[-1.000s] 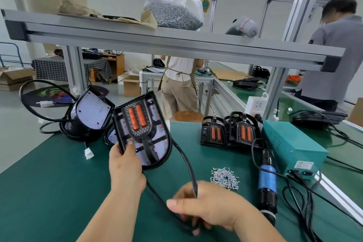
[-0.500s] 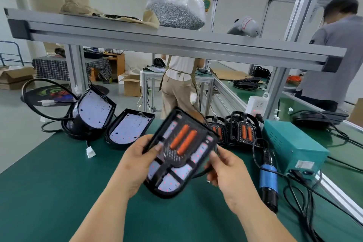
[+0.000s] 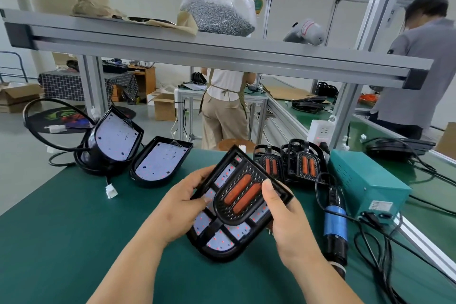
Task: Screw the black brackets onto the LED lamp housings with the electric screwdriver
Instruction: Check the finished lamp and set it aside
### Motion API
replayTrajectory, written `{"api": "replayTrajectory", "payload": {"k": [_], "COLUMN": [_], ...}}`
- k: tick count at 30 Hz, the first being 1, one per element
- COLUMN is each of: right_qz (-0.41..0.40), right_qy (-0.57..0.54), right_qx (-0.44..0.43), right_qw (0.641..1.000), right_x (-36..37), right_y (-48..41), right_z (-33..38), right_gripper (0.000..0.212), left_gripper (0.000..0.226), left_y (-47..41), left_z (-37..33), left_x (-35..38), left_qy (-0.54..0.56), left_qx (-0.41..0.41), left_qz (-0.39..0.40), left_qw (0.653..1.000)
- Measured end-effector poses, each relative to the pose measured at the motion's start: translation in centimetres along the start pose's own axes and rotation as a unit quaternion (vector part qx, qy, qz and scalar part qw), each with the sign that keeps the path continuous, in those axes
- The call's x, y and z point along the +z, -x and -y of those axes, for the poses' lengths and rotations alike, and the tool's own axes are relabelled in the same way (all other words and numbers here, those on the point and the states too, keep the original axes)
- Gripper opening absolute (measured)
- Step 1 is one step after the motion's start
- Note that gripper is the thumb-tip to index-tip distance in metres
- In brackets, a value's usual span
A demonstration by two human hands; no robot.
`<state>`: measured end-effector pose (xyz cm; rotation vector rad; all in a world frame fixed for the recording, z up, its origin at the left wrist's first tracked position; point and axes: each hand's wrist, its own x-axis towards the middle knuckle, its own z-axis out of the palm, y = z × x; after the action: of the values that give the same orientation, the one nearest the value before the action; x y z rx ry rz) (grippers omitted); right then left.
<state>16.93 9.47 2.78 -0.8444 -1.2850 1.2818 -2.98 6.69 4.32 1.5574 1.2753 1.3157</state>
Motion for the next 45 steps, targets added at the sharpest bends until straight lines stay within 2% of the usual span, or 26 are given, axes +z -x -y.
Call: {"api": "replayTrajectory", "payload": {"k": [4, 7, 10, 13, 16, 19, 22, 25, 30, 36, 39, 41, 45], "right_qz": [0.012, 0.036, 0.02, 0.036, 0.045, 0.042, 0.055, 0.067, 0.079, 0.081, 0.085, 0.082, 0.053], "right_qy": [-0.01, -0.01, -0.083, -0.139, -0.157, -0.158, -0.149, -0.155, -0.172, -0.18, -0.19, -0.198, -0.211], "right_qx": [0.01, -0.002, 0.003, 0.015, 0.023, 0.024, 0.019, 0.02, 0.026, 0.036, 0.034, 0.031, 0.033], "right_qw": [1.0, 0.999, 0.996, 0.99, 0.986, 0.986, 0.987, 0.985, 0.982, 0.98, 0.977, 0.976, 0.975], "right_x": [-0.1, 0.1, 0.5, 0.6, 0.4, 0.3, 0.2, 0.2, -0.1, -0.9, -0.8, -0.6, 0.0], "right_y": [0.0, 0.1, 0.3, 0.4, 0.4, 0.4, 0.4, 0.6, 0.7, 0.7, 0.7, 0.7, 0.5], "right_z": [-0.3, -0.2, 0.0, 0.0, -0.1, 0.2, 0.4, 0.5, 1.1, 1.7, 1.6, 1.5, 1.1], "right_gripper": [0.095, 0.081, 0.078, 0.058, 0.052, 0.051, 0.057, 0.071, 0.074, 0.077, 0.076, 0.074, 0.065], "left_gripper": [0.058, 0.061, 0.07, 0.07, 0.057, 0.045, 0.061, 0.099, 0.096, 0.106, 0.113, 0.111, 0.08], "left_y": [-0.1, -0.3, -0.4, -0.4, -0.3, -0.1, 0.1, 0.2, 0.4, 0.6, 0.6, 0.6, 0.7], "left_z": [0.0, 0.2, 0.6, 0.6, 0.3, -0.2, -0.5, -0.7, -0.9, -1.5, -1.6, -1.5, -1.3], "left_x": [-0.2, 0.0, 0.7, 1.3, 1.4, 1.4, 1.1, 0.2, -0.4, -0.1, 0.1, 0.0, 0.5], "left_qy": [0.026, 0.047, 0.106, 0.14, 0.073, -0.064, -0.172, -0.208, -0.235, -0.286, -0.255, -0.173, -0.061], "left_qx": [-0.025, -0.018, -0.032, -0.071, -0.077, -0.026, 0.029, 0.004, -0.025, -0.052, -0.086, -0.094, -0.095], "left_qz": [-0.002, -0.003, 0.009, 0.004, -0.021, -0.046, -0.045, 0.015, 0.077, 0.103, 0.107, 0.103, 0.093], "left_qw": [0.999, 0.999, 0.994, 0.988, 0.994, 0.997, 0.984, 0.978, 0.969, 0.951, 0.957, 0.975, 0.989]}}
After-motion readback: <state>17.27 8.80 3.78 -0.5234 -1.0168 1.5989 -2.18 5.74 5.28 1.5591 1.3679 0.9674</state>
